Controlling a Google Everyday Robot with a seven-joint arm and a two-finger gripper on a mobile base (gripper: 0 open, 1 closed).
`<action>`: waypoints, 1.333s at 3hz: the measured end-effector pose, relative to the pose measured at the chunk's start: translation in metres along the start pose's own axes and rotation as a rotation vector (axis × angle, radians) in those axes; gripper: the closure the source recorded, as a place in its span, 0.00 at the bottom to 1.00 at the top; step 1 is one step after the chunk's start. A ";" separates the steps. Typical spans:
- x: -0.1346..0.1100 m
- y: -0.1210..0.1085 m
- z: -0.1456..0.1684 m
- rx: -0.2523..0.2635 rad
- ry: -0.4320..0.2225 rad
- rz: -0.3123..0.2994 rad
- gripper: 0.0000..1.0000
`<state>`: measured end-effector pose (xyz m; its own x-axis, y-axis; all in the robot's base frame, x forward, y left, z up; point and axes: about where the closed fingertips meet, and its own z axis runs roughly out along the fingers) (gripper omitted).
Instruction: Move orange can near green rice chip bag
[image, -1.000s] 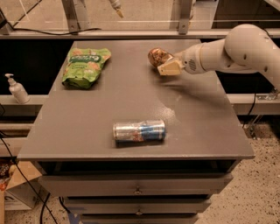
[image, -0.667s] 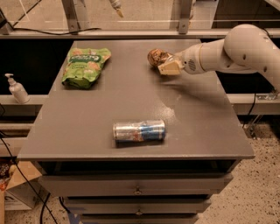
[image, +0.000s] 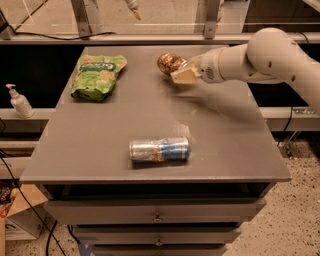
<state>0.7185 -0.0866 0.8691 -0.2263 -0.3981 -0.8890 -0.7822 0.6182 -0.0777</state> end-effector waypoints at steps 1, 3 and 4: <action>-0.021 0.020 0.022 -0.067 -0.059 -0.047 1.00; -0.036 0.076 0.067 -0.227 -0.065 -0.140 0.82; -0.027 0.096 0.089 -0.284 -0.026 -0.156 0.59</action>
Offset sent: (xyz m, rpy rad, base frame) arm -0.0097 0.1095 0.0091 0.0528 -0.0843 0.2877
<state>0.7010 0.0440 0.8456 -0.0786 -0.4539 -0.8876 -0.9378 0.3358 -0.0887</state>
